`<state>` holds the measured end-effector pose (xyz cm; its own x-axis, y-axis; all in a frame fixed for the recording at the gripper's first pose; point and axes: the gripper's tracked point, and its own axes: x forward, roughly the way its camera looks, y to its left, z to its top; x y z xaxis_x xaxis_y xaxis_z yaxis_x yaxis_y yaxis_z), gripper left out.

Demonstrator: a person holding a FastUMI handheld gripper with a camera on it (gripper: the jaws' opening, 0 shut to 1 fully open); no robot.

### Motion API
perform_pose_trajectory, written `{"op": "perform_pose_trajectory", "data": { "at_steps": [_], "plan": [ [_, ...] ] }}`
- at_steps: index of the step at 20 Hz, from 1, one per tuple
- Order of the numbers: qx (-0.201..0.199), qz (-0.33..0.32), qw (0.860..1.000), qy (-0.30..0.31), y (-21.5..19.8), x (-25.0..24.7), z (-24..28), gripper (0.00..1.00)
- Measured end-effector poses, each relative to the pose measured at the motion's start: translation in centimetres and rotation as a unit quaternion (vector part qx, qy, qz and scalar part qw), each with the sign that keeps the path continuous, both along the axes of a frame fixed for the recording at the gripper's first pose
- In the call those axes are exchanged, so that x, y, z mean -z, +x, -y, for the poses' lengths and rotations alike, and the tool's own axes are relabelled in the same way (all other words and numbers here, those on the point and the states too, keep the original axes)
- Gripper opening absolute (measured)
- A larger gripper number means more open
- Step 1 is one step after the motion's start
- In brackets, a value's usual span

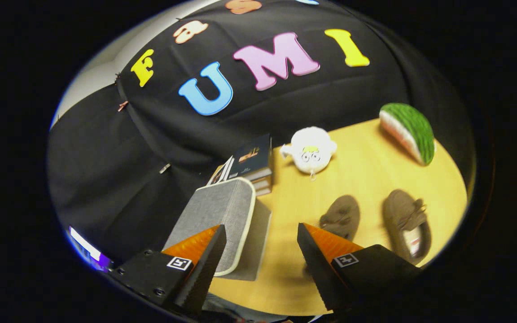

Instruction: Open the storage box then place both shoes into the box .Put the left shoe in first, then the right shoe, with the right side of both shoes facing outward in a uniform manner.

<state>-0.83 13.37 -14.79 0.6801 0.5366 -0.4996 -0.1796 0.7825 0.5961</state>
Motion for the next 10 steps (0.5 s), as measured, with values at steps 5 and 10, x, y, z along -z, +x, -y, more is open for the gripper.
{"op": "perform_pose_trajectory", "data": {
  "at_steps": [5,10],
  "plan": [
    [-0.035,-0.133,0.982,0.128,-0.9,4.7,-5.4,0.98],
    [-0.022,-0.21,0.947,0.241,0.2,6.4,-8.1,0.97]
  ]
}}
